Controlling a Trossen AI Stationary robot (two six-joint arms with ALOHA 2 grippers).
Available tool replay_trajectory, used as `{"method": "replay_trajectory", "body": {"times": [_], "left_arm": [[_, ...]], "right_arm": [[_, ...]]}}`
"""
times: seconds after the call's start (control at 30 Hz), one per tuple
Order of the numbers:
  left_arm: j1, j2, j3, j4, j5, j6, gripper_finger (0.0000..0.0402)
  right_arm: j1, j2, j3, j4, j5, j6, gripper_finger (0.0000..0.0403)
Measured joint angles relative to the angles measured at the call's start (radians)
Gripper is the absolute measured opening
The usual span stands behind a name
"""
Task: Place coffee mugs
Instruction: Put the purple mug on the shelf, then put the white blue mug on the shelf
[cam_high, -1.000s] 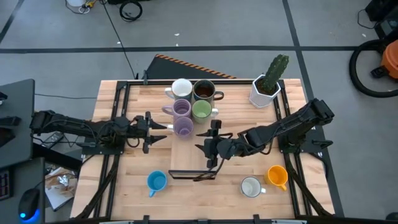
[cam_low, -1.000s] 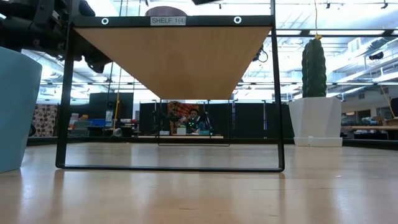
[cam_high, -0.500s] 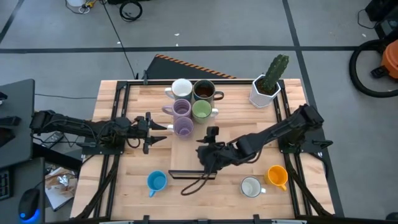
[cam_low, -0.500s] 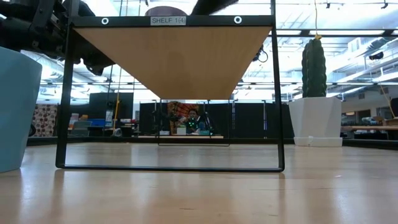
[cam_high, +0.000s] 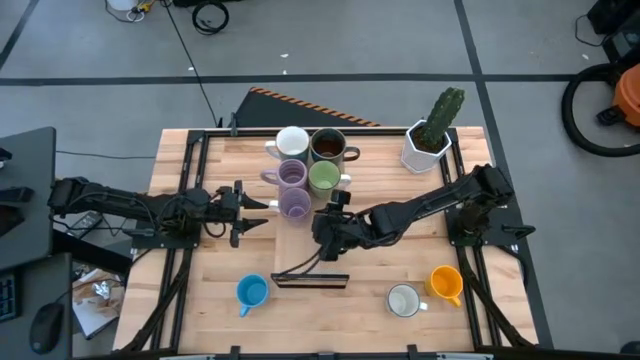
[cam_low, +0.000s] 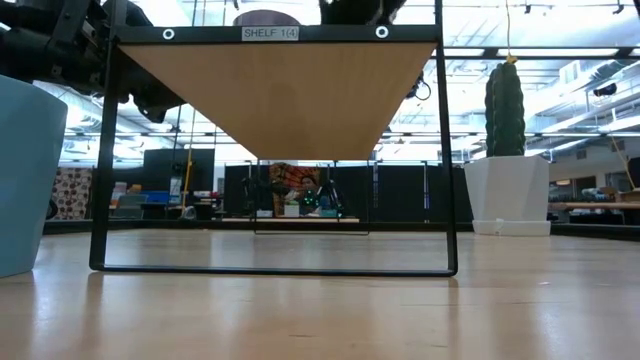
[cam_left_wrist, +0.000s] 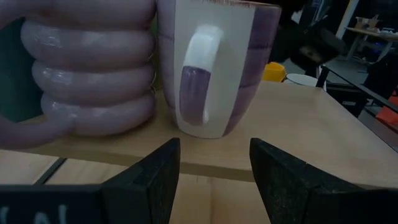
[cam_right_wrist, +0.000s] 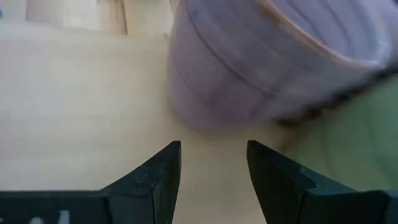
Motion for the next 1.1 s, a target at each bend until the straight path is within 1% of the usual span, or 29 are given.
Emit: {"method": "replay_trajectory", "body": {"times": [0.2, 0.43, 0.57, 0.7, 0.97, 1.1], "left_arm": [[0.0, 0.0, 0.0, 0.0, 0.0, -0.004, 0.0201], [0.0, 0.0, 0.0, 0.0, 0.0, -0.005, 0.0201], [0.0, 0.0, 0.0, 0.001, 0.003, -0.005, 0.0201], [-0.001, 0.0, 0.0, 0.001, 0.014, 0.001, 0.0201], [-0.001, 0.0, 0.0, -0.005, 0.022, 0.001, 0.0201], [-0.001, 0.0, 0.0, -0.029, 0.07, 0.01, 0.0201]], "right_arm": [[-0.022, 0.026, 0.001, 0.043, -0.045, -0.004, 0.0189], [-0.044, 0.031, 0.0, 0.062, -0.067, -0.016, 0.0189], [-0.048, 0.031, 0.0, 0.085, -0.106, -0.031, 0.0189], [-0.047, 0.031, 0.0, 0.1, -0.11, -0.049, 0.0189], [-0.051, 0.031, 0.0, 0.081, -0.108, -0.051, 0.0189], [-0.046, 0.01, 0.0, 0.022, -0.111, -0.038, 0.0189]]}}
